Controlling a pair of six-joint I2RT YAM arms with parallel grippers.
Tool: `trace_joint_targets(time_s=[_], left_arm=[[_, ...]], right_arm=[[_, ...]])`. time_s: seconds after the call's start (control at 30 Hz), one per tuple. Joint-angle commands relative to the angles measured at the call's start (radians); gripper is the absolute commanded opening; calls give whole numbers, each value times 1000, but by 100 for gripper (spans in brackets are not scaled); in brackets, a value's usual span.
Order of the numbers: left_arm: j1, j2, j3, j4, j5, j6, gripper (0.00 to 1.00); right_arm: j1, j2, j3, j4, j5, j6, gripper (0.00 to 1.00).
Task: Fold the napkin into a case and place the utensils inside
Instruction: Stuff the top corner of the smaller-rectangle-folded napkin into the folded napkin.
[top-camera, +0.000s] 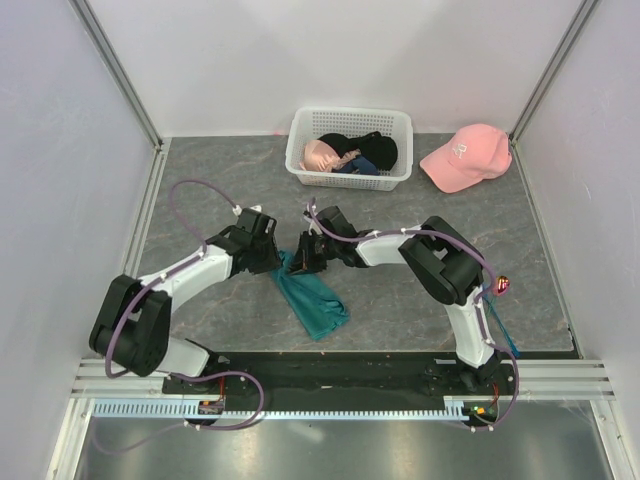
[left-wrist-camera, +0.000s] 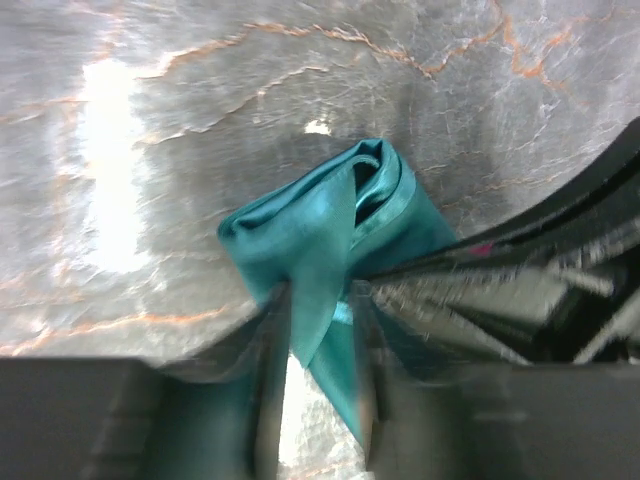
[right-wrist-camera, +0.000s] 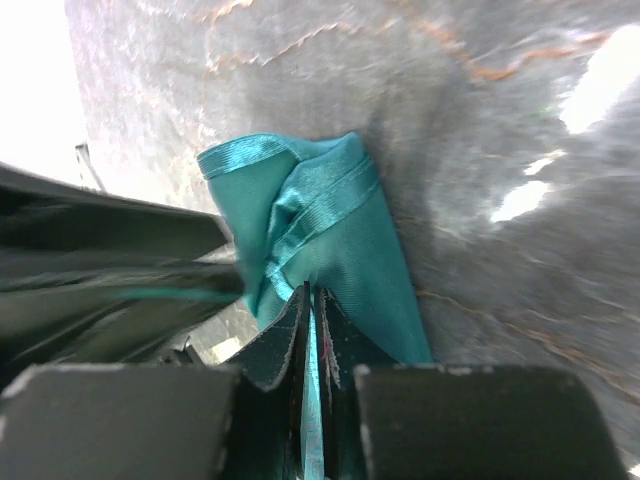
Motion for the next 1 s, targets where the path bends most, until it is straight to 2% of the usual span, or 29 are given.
trace_joint_targets(time_s=[0.0,0.07,0.13,0.5,0.77,0.93,0.97], left_arm=[[-3,-137,-6,-37,-76,-7,45],[-1,-149,-3,-40,-70,-1,45],[-3,-140,8,-38,-52,9,38],[-3,28,53,-17,-33,26,15],[-6,71,46,35,-10,18,11],[-6,6,36,35,-21,19,12],[-6,-8,31,25,-25,19,15]], right_arm=[[-16,-49,-15,-30,41,-36,11],[-18,-49,-21,-21,37,-25,11],[-18,-49,-25,-5,32,-19,11],[-10,-10,-2,45,15,49,11],[22,78,17,168,46,184,8],[22,58,31,136,81,155,8],[20,48,31,103,86,141,8]])
